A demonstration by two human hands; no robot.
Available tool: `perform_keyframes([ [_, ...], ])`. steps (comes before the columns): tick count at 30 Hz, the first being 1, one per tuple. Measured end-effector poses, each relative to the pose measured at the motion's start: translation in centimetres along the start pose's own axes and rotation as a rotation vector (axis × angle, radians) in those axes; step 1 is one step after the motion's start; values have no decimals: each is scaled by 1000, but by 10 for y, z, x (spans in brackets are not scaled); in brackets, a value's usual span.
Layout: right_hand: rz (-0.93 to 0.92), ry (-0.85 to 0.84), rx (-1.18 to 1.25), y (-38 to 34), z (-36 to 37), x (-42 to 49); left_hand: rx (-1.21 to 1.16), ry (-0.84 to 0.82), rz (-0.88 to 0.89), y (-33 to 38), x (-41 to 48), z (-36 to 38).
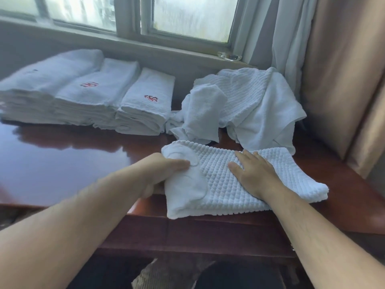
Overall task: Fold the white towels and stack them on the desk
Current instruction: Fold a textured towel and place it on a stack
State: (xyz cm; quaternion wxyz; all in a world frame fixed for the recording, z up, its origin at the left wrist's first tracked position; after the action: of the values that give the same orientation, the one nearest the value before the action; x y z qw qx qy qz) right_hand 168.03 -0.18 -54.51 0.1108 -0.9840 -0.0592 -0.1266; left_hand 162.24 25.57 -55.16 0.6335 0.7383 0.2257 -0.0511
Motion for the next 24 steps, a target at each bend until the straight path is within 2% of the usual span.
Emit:
perform_keyframes([
  [2,-56,106,73,-17,-8,-7,-16,9,8,-5,-10,-11],
  [5,-145,242,364,-52,-24,-27,-122,53,-15,-8,-25,-35],
  [7,-257,172,540,-85,-33,-47,-209,91,-55,-9,-35,-54],
  [9,-406,20,515,-121,-31,-68,-301,130,-82,-6,-46,-73],
  [10,-478,-3,443,-137,-28,-76,-334,167,-77,-3,-48,-84],
  [12,-553,115,327,-162,-23,-88,-407,257,-54,4,-54,-103],
  [15,-453,479,413,-186,-39,-90,-511,325,21,21,-64,-128],
  [18,-426,643,472,-205,-60,-81,-589,335,99,40,-78,-146],
  [22,-449,704,455,-233,-84,-74,-627,329,170,71,-93,-161],
  [24,-355,655,523,-238,-90,-67,-604,326,176,81,-97,-162],
])
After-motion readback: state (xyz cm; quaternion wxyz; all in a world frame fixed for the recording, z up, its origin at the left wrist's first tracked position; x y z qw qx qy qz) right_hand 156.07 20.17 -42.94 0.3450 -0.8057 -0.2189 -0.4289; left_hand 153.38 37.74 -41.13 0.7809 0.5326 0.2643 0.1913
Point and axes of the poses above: each hand's wrist, its own x-axis towards the middle knuckle, its own z-axis out of the palm, y = z × x, the point moved 6 cm from there along x, towards the middle knuckle, and after that the axes turned 14 degrees about y, right-handed, at the moved point
